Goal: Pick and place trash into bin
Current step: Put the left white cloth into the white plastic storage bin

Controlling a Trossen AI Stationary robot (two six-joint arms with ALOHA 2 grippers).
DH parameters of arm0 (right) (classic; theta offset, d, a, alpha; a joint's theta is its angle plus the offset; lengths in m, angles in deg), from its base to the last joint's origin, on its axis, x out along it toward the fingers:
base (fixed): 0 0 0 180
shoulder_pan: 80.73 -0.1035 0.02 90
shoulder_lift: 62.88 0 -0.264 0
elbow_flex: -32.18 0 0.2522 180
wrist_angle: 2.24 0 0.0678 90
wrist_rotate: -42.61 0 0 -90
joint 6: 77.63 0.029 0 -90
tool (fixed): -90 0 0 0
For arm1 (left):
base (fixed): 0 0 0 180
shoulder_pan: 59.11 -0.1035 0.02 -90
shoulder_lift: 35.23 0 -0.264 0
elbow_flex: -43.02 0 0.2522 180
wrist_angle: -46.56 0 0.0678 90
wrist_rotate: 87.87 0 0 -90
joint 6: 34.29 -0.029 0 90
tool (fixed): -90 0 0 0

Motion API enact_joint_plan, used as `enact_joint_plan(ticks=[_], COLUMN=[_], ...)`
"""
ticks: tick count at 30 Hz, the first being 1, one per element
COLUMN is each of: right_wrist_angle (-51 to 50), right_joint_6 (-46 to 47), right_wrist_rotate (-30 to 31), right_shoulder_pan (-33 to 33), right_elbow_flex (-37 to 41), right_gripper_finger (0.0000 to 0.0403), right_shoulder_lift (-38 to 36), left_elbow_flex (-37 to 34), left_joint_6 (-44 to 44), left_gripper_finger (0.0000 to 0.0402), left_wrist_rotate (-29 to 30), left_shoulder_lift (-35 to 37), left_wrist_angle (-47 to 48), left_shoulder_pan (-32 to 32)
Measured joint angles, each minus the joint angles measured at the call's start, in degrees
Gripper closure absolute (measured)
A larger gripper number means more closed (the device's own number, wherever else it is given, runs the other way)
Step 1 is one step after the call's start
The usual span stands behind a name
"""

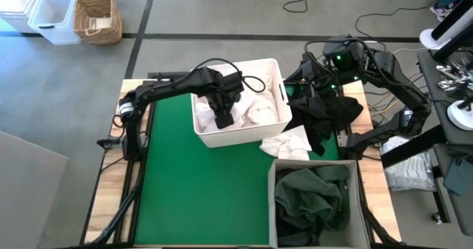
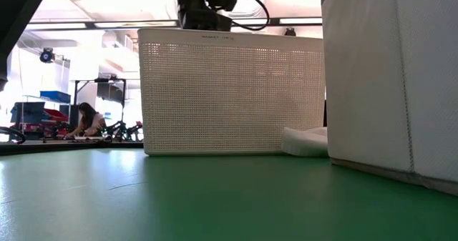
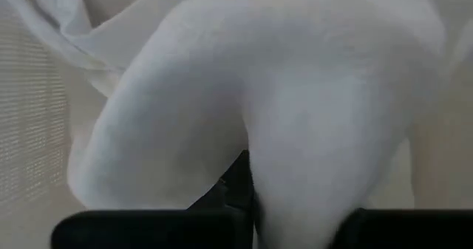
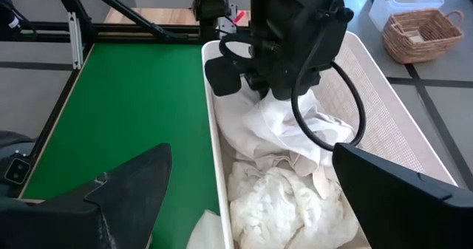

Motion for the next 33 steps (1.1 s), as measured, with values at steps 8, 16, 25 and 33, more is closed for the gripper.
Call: enact_joint_plan(ticks=[8, 16, 25, 33], right_wrist_angle=[0.0, -0.02, -0.02, -0.02], right_joint_6=[0.32, 0.51, 0.51, 0.9], right_wrist_rotate=[-0.02, -0.02, 0.0, 0.0], right_shoulder_pan=[0.0, 0.0, -0.01, -0.01], right_elbow_flex=[0.0, 0.45, 0.55, 0.55], right_gripper_finger=[0.0035, 0.0035, 0.0035, 0.0035], right_shoulder_lift=[0.0, 0.0, 0.0, 0.0], left_elbow_flex=[1.13, 5.34, 11.76, 20.4], left_joint_6=[-0.42, -1.3, -2.41, -3.37], left_gripper_finger=[0.0274, 0.0141, 0.0085, 0.0082], left_wrist_rotate=[-0.19, -0.17, -0.11, -0.06], left_shoulder_lift=[0.0, 0.07, 0.13, 0.13], left_wrist_angle=[-0.52, 2.71, 8.01, 11.36], left_shoulder_pan=[-0.01, 0.02, 0.02, 0.0])
